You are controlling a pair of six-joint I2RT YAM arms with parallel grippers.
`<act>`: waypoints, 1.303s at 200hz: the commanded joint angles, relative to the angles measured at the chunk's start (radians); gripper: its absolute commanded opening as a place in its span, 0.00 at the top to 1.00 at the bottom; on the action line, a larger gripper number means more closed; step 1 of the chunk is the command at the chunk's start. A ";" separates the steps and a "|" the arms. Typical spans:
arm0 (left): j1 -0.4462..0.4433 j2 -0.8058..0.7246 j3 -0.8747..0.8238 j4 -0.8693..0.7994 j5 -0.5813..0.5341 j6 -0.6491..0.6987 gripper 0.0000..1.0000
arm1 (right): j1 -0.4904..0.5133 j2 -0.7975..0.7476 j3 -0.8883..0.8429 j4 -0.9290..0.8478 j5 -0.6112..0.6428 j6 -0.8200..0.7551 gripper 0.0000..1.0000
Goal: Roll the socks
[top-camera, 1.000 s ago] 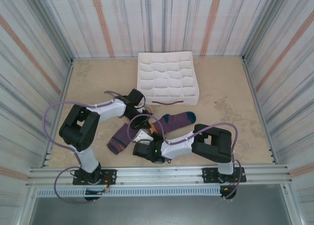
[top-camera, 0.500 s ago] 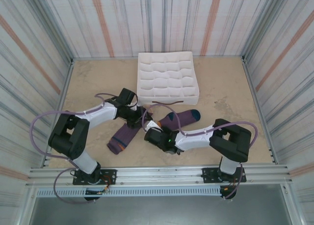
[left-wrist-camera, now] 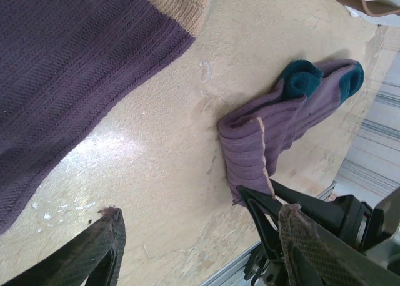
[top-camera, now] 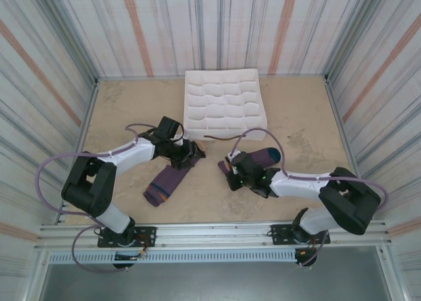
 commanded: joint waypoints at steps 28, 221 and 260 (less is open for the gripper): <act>-0.003 -0.015 -0.002 0.017 0.007 -0.015 0.34 | -0.193 -0.089 -0.149 0.195 -0.336 0.294 1.00; -0.265 0.257 0.204 0.198 -0.105 0.020 0.40 | -0.446 0.028 -0.323 0.213 -0.453 0.835 1.00; -0.282 0.333 0.223 0.290 -0.117 -0.004 0.43 | -0.446 0.047 -0.327 0.224 -0.454 0.856 1.00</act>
